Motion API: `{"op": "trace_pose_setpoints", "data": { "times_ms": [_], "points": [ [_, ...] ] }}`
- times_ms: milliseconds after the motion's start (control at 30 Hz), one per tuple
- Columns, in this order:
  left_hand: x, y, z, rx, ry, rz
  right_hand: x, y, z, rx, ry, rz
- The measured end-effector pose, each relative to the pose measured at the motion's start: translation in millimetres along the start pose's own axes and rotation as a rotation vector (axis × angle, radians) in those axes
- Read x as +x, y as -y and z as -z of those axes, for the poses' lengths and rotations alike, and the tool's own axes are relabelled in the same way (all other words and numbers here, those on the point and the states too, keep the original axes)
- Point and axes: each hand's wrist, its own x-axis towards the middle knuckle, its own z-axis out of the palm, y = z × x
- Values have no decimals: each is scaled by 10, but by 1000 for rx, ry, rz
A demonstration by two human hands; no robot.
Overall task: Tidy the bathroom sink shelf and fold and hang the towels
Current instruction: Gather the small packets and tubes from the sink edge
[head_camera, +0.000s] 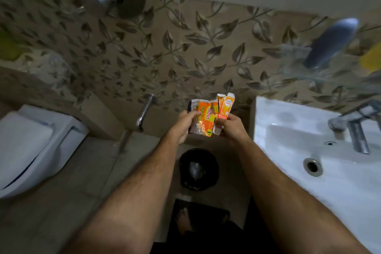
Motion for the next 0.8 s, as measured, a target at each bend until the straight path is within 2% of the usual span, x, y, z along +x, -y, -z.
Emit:
{"op": "trace_pose_setpoints", "data": {
  "times_ms": [167, 267, 467, 667, 800],
  "points": [
    [41, 394, 479, 4, -29, 62, 207, -394, -268, -48, 50, -111],
    [152, 662, 620, -7, -107, 95, 368, -691, -319, -133, 100, -192],
    [518, 1256, 801, -9, -184, 196, 712, -1200, -348, -127, 135, -319],
    [954, 1982, 1039, 47, -251, 275, 1117, -2024, -480, -128, 123, -442],
    [1180, 2599, 1209, 95, -240, 343, 1394, -2722, -505, -157, 83, -536]
  ]
}}
